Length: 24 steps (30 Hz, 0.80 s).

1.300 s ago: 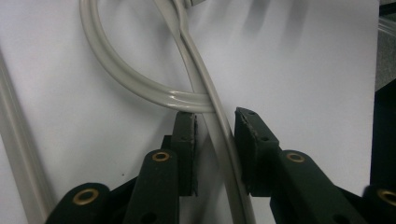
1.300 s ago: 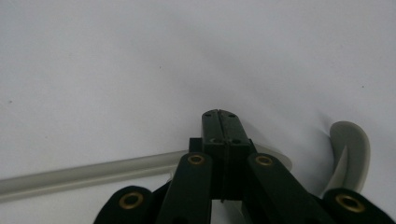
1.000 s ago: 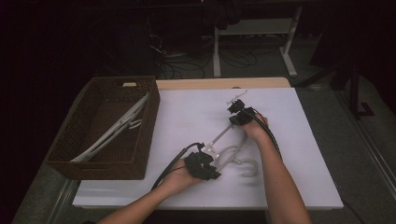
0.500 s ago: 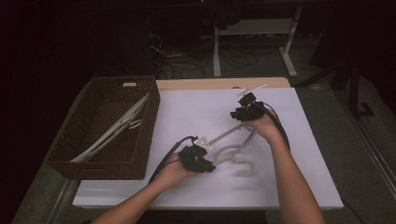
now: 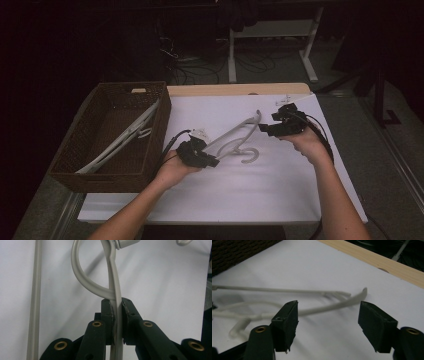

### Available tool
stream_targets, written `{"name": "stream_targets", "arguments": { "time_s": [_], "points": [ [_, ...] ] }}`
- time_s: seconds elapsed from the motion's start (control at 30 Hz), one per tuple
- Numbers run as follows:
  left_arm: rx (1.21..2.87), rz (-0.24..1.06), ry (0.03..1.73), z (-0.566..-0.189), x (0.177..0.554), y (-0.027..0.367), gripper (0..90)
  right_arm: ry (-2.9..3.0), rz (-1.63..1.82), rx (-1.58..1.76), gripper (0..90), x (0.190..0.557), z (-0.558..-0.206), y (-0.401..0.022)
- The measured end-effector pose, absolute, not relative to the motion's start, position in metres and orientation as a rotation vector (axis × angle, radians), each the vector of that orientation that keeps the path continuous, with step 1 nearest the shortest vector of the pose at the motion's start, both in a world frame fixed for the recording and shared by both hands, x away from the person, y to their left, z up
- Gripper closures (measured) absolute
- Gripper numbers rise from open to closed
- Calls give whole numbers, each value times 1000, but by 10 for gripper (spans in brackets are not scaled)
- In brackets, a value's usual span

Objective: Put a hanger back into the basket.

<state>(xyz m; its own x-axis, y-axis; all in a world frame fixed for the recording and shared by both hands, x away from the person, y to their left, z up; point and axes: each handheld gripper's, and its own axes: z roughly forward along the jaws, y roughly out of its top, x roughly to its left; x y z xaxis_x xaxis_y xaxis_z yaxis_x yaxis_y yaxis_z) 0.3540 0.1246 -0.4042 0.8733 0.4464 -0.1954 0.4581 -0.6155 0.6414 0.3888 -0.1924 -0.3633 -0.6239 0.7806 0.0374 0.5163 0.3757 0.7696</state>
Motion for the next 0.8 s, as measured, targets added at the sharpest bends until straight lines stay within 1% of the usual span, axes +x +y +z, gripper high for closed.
{"name": "stream_targets", "arguments": {
  "time_s": [0.23,0.47,0.8],
  "points": [
    [2297,-19,678,-388,361,127,823,2281,1145,1139,263,371,-363,-205],
    [2240,-33,703,-357,369,135,823,2316,1154,1138,185,354,-385,-210],
    [2187,-9,688,-301,372,154,823,2307,1204,1157,128,333,-403,-206]
  ]
}}
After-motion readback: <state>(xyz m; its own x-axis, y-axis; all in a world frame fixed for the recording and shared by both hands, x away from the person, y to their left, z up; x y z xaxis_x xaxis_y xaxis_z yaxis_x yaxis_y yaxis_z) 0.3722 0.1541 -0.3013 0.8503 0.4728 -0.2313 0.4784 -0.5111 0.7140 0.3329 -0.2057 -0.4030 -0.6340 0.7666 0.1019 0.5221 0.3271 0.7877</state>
